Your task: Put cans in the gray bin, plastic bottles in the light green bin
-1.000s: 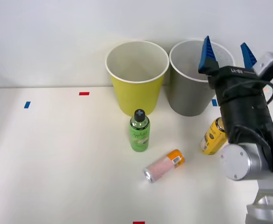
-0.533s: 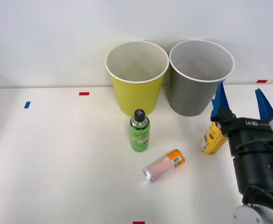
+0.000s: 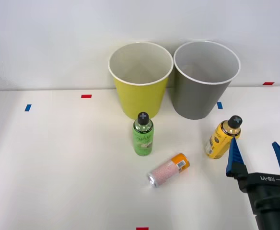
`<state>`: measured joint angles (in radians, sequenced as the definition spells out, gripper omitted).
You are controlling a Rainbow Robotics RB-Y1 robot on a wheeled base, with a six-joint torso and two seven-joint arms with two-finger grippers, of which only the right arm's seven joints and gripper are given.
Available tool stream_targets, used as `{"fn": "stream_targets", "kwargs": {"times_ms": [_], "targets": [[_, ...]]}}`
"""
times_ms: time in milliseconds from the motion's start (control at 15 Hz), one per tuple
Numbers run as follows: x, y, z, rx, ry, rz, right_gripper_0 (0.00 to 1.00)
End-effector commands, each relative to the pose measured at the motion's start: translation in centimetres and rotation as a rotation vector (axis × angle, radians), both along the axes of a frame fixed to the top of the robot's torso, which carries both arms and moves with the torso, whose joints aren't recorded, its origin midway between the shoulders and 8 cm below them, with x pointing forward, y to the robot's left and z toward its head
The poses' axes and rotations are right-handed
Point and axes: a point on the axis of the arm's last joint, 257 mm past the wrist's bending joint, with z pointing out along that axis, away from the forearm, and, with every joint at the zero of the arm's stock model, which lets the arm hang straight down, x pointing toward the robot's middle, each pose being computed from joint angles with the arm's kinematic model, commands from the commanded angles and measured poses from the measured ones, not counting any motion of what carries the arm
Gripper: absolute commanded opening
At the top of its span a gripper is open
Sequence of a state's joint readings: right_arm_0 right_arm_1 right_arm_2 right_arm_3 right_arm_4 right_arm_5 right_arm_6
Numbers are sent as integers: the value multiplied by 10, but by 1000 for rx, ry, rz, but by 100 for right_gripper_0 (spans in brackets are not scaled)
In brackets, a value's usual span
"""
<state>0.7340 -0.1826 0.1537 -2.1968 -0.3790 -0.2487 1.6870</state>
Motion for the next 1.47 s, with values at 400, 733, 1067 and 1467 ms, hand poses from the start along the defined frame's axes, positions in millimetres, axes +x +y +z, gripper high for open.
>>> {"fn": "stream_targets", "kwargs": {"times_ms": [400,733,1067,1467], "targets": [[-27,-20,-47,-67,147,-72,98],[-29,-44,-87,-185,196,-158,99],[-45,-38,-122,-293,189,-170,98],[-58,3,-141,-228,134,-33,98]]}}
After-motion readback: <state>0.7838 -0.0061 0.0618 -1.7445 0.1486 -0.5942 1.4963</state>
